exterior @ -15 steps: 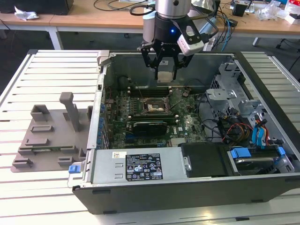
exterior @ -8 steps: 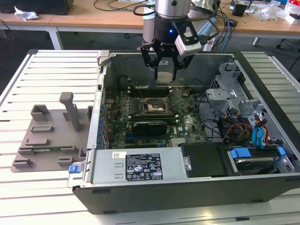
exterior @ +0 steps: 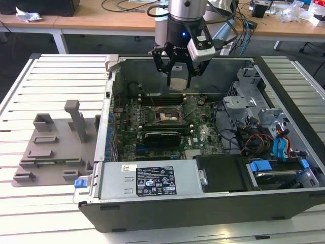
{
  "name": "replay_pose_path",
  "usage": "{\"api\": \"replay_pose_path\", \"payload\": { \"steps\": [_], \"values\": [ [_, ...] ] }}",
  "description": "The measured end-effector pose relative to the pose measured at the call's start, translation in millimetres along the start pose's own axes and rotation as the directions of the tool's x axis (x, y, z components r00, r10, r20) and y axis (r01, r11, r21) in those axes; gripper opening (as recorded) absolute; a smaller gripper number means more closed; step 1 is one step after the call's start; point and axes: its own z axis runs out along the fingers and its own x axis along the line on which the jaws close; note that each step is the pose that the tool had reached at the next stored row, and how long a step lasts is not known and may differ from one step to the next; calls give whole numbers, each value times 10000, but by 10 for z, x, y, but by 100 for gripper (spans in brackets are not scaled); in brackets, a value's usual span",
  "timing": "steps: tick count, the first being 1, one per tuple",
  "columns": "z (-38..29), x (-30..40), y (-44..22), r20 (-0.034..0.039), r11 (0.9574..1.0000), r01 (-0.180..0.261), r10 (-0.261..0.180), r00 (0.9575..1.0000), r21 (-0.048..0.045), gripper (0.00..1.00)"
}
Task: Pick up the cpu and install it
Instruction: 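Place the cpu into insertion slot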
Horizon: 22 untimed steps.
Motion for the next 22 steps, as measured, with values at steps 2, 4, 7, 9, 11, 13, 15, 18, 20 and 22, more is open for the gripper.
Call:
{"api": "replay_pose_path", "payload": {
  "steps": [2, 4, 7, 9, 11, 13, 15, 18, 20, 22],
  "values": [
    [3, 0, 0, -6, 9997, -227, 227, 9997, 7, 55],
    [6, 0, 0, -9, 9992, -389, 389, 9992, 17, 55],
    [11, 0, 0, -16, 9976, -688, 688, 9976, 26, 55],
    [15, 0, 0, -26, 9928, -1194, 1194, 9928, 49, 55],
    [17, 1, 0, -40, 9823, -1873, 1873, 9823, 76, 55],
    [18, 0, 1, -44, 9788, -2048, 2049, 9788, 82, 55],
    [18, 0, 1, -48, 9744, -2245, 2246, 9744, 89, 55],
    [19, 1, 0, -53, 9688, -2478, 2479, 9688, 97, 55],
    [20, 1, 1, -55, 9654, -2605, 2606, 9654, 102, 55],
    [21, 1, 1, -59, 9601, -2794, 2795, 9601, 108, 55]
  ]
}}
